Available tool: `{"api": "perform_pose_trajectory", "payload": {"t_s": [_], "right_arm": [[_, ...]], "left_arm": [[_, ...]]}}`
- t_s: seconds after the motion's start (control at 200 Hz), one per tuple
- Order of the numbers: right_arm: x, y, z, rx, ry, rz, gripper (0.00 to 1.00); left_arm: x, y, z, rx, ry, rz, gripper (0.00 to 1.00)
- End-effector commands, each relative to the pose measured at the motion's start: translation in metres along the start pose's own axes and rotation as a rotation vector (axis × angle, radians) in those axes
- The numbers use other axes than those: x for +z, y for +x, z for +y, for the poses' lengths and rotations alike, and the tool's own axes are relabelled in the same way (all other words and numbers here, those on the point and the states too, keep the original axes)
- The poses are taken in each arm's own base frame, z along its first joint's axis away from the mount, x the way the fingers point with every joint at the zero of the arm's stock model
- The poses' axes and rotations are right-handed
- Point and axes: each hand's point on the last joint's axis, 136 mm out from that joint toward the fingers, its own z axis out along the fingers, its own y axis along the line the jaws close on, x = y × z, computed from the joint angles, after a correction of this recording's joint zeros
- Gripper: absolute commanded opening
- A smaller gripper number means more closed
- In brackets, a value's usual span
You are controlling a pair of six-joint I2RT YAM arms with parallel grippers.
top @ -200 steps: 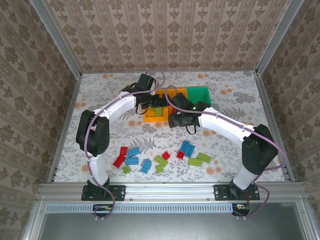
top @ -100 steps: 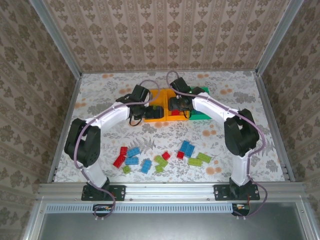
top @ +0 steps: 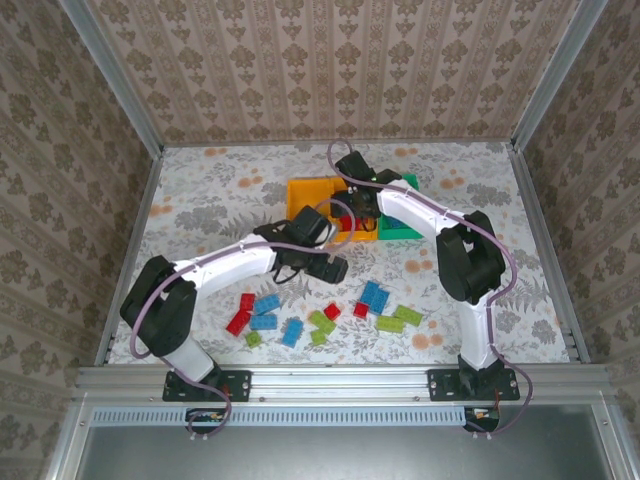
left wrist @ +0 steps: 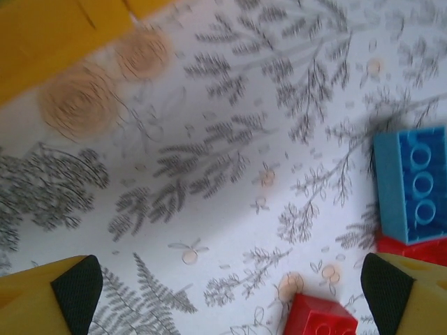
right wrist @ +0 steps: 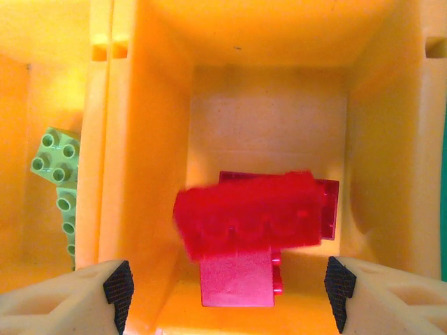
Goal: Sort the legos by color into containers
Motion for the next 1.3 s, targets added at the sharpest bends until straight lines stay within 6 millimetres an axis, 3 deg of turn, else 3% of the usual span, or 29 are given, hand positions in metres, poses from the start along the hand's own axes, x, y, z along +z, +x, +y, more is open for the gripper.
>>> {"api": "perform_pose_trajectory", "payload": {"t_s": [0.0, 0.375, 0.595, 0.94, 1.195, 1.295], "right_arm": [[0.004, 0.002, -0.002, -0.002, 0.009, 0.031, 0.77], [-0.042, -0.011, 0.004, 0.009, -0.063, -0.048, 0.83], [-0.048, -0.006, -0.009, 0.021, -0.042, -0.050, 0.85], [-0.065, -0.007, -0.023, 0.050, -0.035, -0.088, 0.85], [-0.071, 0.001, -0.037, 0.061, -0.017, -0.087, 0.85], [-0.070, 0.004, -0.041, 0.066, -0.010, -0.083, 0.85]], "left_arm": [[-0.001, 0.015, -0.005, 0.078, -0.017, 0.029, 0.98], [0.005, 0.056, -0.037, 0.177, 0.048, 0.157, 0.94], [0.013, 0.083, -0.050, 0.277, 0.030, 0.235, 0.90], [0.031, 0.087, -0.048, 0.316, -0.011, 0.289, 0.73], [0.037, 0.077, -0.050, 0.343, -0.020, 0.278, 0.70], [0.039, 0.075, -0.051, 0.357, -0.019, 0.280, 0.63]]}}
